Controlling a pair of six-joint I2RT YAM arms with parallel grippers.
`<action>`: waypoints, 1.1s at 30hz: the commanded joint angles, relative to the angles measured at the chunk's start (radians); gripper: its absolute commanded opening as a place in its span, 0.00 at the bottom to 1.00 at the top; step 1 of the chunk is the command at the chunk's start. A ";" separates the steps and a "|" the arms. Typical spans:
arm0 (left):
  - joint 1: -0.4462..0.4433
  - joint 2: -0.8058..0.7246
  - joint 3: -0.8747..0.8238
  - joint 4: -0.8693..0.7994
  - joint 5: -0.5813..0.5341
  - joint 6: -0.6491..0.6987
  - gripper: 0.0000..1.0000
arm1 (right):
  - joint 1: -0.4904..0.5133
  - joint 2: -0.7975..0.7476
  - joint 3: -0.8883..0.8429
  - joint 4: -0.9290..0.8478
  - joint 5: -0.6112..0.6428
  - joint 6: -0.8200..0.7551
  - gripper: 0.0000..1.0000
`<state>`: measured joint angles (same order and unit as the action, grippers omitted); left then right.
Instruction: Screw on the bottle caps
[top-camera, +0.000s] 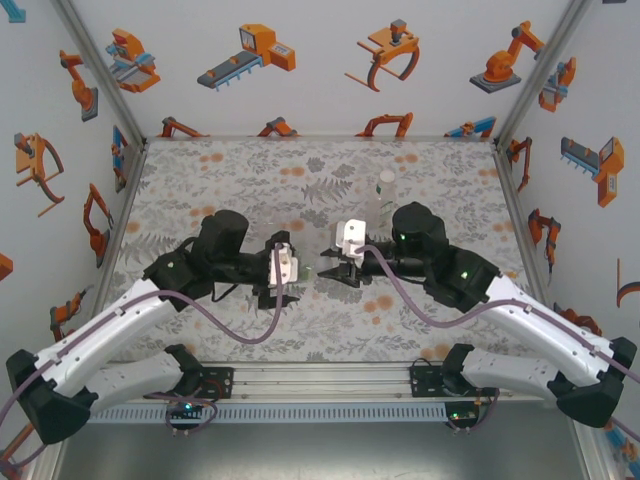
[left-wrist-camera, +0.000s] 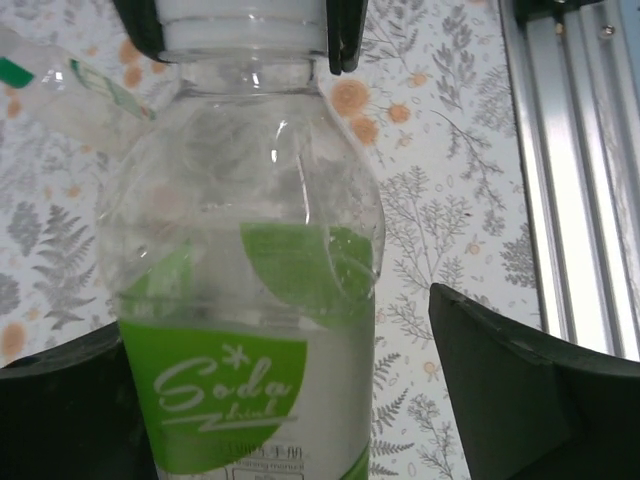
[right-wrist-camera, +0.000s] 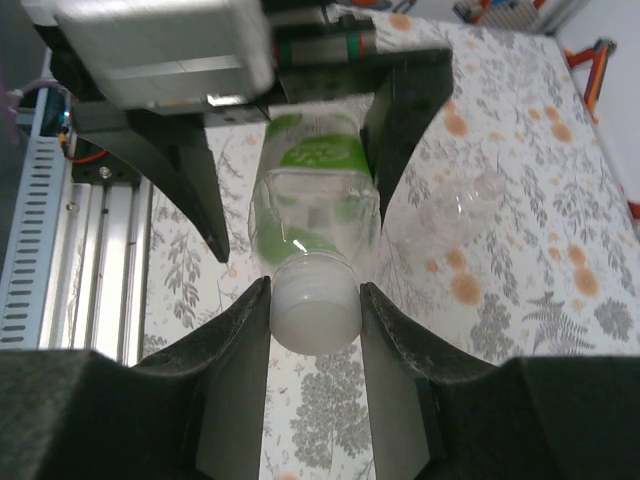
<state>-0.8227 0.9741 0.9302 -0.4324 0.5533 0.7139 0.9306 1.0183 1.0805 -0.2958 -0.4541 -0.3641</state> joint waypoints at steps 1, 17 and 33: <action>0.016 -0.051 -0.034 0.102 -0.027 -0.049 0.87 | -0.037 0.038 0.044 -0.030 0.150 0.044 0.00; 0.061 -0.090 -0.064 0.182 -0.131 -0.094 0.95 | -0.244 0.206 0.112 -0.037 0.055 0.181 0.00; 0.066 -0.063 -0.048 0.161 -0.148 -0.100 0.97 | -0.254 0.319 0.269 -0.281 0.408 0.306 0.00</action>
<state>-0.7639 0.9100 0.8730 -0.2592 0.4065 0.6308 0.6834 1.2976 1.2747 -0.4690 -0.1848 -0.1364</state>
